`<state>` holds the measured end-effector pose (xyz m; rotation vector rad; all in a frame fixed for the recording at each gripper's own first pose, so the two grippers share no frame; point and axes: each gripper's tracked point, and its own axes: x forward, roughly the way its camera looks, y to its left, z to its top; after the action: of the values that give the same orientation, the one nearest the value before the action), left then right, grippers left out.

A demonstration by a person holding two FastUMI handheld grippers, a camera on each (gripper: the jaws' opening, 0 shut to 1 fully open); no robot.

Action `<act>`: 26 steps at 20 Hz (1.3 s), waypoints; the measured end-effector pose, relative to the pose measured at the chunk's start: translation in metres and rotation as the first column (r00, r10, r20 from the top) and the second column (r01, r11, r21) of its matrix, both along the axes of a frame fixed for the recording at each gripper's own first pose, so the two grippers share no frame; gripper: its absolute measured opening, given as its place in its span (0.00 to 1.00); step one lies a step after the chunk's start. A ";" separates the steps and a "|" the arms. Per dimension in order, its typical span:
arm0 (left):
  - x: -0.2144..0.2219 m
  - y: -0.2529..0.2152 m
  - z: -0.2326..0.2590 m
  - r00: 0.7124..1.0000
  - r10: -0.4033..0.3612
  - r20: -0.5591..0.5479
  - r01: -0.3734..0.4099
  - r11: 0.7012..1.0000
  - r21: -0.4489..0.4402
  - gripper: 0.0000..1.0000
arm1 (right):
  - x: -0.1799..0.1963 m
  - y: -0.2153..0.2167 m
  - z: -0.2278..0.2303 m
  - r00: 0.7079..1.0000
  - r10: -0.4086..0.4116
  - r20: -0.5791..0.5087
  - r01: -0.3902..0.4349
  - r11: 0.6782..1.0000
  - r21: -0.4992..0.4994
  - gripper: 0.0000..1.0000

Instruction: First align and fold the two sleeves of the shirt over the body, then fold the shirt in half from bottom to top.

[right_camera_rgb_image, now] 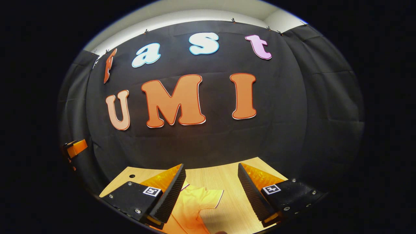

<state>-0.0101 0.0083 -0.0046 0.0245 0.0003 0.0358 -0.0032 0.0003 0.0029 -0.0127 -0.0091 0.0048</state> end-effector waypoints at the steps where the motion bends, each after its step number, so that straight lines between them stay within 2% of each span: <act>1: 0.000 0.000 0.001 1.000 0.001 -0.002 -0.001 1.000 0.000 0.98 | -0.001 -0.001 0.001 1.000 -0.002 0.001 0.002 1.000 -0.002 0.98; 7: -0.003 -0.001 -0.001 1.000 0.004 -0.001 -0.004 1.000 0.006 0.98 | -0.001 -0.006 0.005 1.000 -0.022 0.011 0.022 1.000 -0.004 0.98; 14: -0.003 0.005 -0.005 1.000 0.001 -0.001 -0.001 1.000 0.013 0.98 | 0.015 0.001 0.011 1.000 0.000 -0.016 0.001 1.000 0.029 0.98; 20: -0.001 0.019 -0.010 1.000 0.007 -0.009 -0.006 1.000 0.013 0.98 | 0.059 0.004 -0.014 0.987 0.006 -0.161 -0.005 1.000 0.008 0.98; 22: -0.001 0.027 -0.015 1.000 0.017 -0.013 -0.016 1.000 0.024 0.98 | 0.078 0.001 -0.024 0.977 -0.015 -0.211 0.013 1.000 -0.011 0.98; 24: -0.001 0.038 -0.019 0.999 0.032 -0.021 -0.031 0.999 0.033 0.98 | 0.097 0.002 -0.037 0.964 -0.024 -0.263 0.018 1.000 -0.025 0.98; 26: 0.000 0.050 -0.024 0.998 0.044 -0.033 -0.043 0.999 0.028 0.98 | 0.116 0.008 -0.054 0.939 -0.015 -0.345 0.011 1.000 -0.012 0.98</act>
<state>-0.0104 0.0580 -0.0291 0.0520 0.0344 0.0785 0.1125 0.0081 -0.0513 -0.0215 0.3431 -0.0064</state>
